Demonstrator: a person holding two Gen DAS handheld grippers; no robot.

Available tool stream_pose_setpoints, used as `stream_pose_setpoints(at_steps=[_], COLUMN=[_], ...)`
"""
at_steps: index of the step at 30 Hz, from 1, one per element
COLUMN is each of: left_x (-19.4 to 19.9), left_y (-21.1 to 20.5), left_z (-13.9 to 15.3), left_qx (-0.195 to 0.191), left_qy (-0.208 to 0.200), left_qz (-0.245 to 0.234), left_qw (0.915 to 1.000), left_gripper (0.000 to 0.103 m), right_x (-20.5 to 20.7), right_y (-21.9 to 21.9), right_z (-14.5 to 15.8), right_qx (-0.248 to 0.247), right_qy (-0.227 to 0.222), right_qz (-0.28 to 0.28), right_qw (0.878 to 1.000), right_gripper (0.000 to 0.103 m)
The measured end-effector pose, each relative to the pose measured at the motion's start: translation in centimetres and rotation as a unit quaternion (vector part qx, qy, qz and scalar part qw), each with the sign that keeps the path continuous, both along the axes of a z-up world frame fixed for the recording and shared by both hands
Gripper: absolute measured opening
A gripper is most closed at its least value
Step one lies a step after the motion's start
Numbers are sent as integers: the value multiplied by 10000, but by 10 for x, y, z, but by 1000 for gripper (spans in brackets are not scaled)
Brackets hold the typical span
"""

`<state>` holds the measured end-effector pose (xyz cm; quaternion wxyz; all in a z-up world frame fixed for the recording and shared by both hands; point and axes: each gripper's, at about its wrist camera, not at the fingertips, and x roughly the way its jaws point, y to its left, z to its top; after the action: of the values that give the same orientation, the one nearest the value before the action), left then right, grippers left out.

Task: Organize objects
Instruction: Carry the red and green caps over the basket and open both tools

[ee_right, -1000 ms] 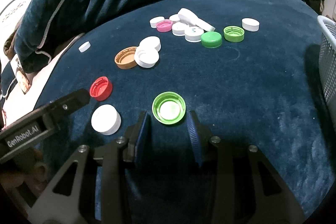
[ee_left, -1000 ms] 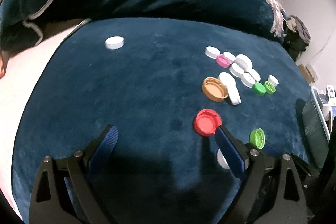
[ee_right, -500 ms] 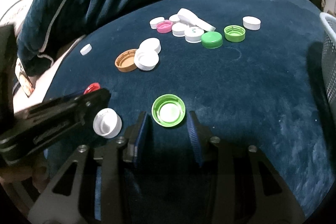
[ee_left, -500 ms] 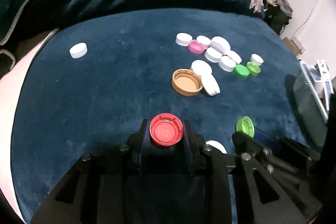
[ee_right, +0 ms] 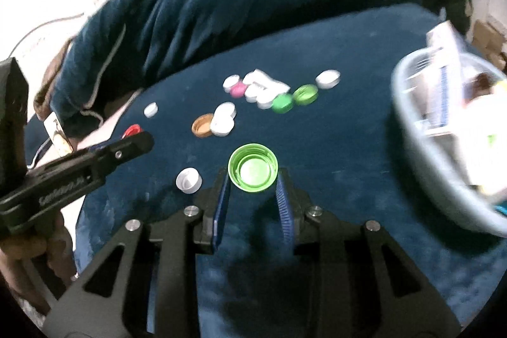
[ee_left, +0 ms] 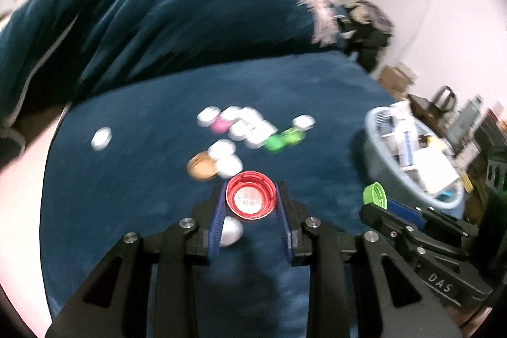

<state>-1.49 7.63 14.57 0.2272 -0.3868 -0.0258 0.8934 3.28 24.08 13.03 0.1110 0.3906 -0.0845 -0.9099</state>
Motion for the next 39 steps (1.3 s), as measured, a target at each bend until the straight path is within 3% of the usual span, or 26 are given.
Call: stream_pose_setpoints(at_steps=[4,11,17,20,21,22,23,24,25,26,27,28,29,33,36,39], left_x=[9,20,7,-7,-12,-16,-19,-20,-21,-22,-21,-19,-16,-6,-4,-6], left_y=[40,142,241,279,287,294,294,289,283,272,258,251,239,194,154,113], left_z=[37,82,87,78,75,70,68,66,66,67,69,70,70,63,52,31], left_qx=[49,-67,-69,-81,-130,-256,-384,-366,-306,-174,-41,-18,-36,-150,-171,-471], left_qy=[323,727,469,154,78,-1,-9,-13,-1,28,106,168,275,490,434,315], left_qz=[-584,-1595,-2252,-2350,-2313,-2216,-2062,-1958,-1867,-1765,-1630,-1528,-1374,-883,-418,-19], left_qw=[9978,9845,9732,9718,9728,9748,9777,9800,9820,9841,9866,9881,9901,9948,9980,9984], left_gripper=[31,31,31,31,33,46,55,78,93,99,102,102,103,103,103,103], right_x=[21,37,25,9,8,-2,-8,-8,-3,2,12,19,25,35,31,26], right_y=[43,132,185,203,209,216,222,228,234,236,235,233,230,203,163,107], right_z=[33,66,75,75,75,70,66,63,62,64,68,71,73,76,83,85], right_qx=[-62,-344,-576,-728,-837,-1083,-1271,-1413,-1458,-1433,-1201,-1039,-919,-467,-141,166], right_qy=[315,469,383,339,290,191,45,-58,-14,137,398,549,693,908,1029,1113], right_qz=[-476,-1571,-2151,-2242,-2212,-2076,-2003,-2023,-2052,-2085,-2212,-2291,-2329,-2238,-1732,-882], right_qw=[9984,9859,9741,9712,9712,9720,9714,9691,9678,9674,9670,9663,9657,9693,9794,9897], right_gripper=[30,30,30,31,32,32,32,33,36,49,59,77,85,86,86,89])
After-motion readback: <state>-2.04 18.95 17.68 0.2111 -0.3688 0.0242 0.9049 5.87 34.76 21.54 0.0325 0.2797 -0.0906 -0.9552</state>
